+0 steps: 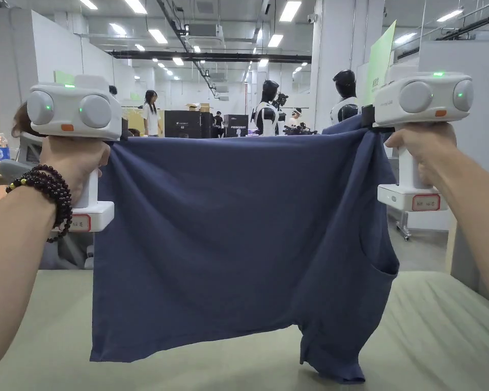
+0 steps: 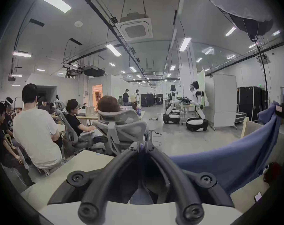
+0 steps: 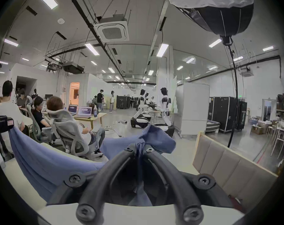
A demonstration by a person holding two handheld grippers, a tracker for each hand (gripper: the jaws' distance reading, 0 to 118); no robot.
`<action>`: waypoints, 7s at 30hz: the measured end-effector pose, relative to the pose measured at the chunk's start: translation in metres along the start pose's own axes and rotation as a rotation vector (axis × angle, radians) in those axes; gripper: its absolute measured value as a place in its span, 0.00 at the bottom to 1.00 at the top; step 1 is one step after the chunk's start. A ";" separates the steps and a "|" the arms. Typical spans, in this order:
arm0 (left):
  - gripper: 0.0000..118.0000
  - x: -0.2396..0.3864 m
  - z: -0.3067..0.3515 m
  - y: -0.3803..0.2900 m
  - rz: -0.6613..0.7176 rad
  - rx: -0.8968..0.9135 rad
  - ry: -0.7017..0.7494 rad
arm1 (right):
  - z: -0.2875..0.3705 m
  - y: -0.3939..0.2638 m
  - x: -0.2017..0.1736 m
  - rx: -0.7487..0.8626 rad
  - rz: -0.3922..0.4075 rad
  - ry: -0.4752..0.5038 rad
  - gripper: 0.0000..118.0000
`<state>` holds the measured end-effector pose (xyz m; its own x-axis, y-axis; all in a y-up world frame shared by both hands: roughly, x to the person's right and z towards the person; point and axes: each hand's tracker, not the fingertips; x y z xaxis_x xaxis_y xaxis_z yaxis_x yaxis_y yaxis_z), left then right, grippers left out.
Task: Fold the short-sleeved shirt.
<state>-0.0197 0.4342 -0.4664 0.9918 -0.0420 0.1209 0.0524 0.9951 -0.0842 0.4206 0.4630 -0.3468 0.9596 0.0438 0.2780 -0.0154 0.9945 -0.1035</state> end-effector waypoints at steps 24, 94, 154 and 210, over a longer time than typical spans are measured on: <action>0.04 -0.011 0.141 -0.236 0.035 -0.282 -0.108 | 0.120 -0.243 0.013 -0.260 -0.050 0.063 0.05; 0.47 -0.032 0.328 -0.436 -0.016 -0.695 -0.102 | 0.343 -0.427 0.002 -0.551 0.072 0.082 0.00; 0.78 0.001 0.133 -0.407 -0.066 -0.680 -0.049 | 0.082 -0.433 -0.005 -0.635 0.106 0.030 0.97; 0.06 -0.003 0.186 -0.408 -0.015 -0.692 -0.095 | 0.151 -0.458 0.018 -0.797 0.023 0.036 0.90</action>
<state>-0.0654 0.0447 -0.2486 0.9774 -0.0161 0.2106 0.1600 0.7073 -0.6886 0.4020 0.0231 -0.1499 0.9701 0.0472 0.2381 0.1572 0.6253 -0.7644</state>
